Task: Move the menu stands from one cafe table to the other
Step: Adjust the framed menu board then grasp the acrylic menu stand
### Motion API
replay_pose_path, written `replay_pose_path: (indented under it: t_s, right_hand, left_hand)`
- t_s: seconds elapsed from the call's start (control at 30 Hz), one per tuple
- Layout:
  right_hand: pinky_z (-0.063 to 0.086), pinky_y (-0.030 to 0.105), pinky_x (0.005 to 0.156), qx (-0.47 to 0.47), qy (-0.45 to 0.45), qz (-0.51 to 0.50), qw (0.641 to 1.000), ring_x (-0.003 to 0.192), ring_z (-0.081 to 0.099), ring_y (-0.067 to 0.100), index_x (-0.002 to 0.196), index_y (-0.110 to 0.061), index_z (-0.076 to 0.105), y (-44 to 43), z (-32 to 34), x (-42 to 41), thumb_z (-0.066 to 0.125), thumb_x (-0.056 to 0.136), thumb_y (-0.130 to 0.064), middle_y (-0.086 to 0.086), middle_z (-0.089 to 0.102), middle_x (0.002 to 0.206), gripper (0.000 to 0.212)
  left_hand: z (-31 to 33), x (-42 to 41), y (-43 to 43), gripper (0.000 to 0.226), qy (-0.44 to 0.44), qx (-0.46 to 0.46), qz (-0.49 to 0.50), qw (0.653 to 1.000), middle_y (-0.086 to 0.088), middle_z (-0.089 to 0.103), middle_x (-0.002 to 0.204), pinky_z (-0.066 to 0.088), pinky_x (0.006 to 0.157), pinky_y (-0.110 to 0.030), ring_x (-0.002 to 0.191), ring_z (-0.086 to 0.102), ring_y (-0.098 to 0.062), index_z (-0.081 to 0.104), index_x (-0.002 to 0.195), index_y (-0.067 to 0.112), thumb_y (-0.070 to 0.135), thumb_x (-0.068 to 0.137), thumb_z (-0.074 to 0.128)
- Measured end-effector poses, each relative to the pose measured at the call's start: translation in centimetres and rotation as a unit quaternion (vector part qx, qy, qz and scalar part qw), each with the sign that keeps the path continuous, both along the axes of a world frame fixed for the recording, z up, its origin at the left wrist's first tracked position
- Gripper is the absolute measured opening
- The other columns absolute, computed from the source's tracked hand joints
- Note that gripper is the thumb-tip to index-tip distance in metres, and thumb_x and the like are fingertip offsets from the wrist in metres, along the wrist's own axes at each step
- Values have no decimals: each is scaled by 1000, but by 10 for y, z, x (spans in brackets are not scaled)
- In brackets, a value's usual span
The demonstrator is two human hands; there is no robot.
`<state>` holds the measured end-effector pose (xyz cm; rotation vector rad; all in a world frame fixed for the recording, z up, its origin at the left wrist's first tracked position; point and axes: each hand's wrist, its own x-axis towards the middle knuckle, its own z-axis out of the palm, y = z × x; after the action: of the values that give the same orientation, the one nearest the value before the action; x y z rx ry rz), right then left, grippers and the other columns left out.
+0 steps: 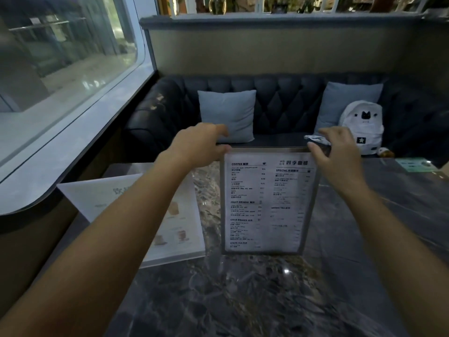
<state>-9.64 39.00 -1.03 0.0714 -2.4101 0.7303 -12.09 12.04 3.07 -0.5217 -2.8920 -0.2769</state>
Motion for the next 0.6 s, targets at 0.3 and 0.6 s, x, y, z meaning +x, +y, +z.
replay_pose_path:
  t_s: [0.3,0.6]
  right_hand:
    - [45,33,83,-70,-30,202,976,97,53,19,115,-7,52,-96,-11,10,59,84,-24,10,50,114,36]
    - [45,30,79,-63,-171,365,913,101,51,11,121,-26,44,-179,-52,18,52,84,-44,-9,44,113,42]
  left_hand:
    - [22,64,-107,29,103,214,97,966,1,67,92,52,81,-42,87,62,-18,61,106,25,44,84,58]
    - [-43,111,-176,68,119,414,215,877,-1,38,134,33,88,-13,118,39,-8,32,135,25,44,78,64]
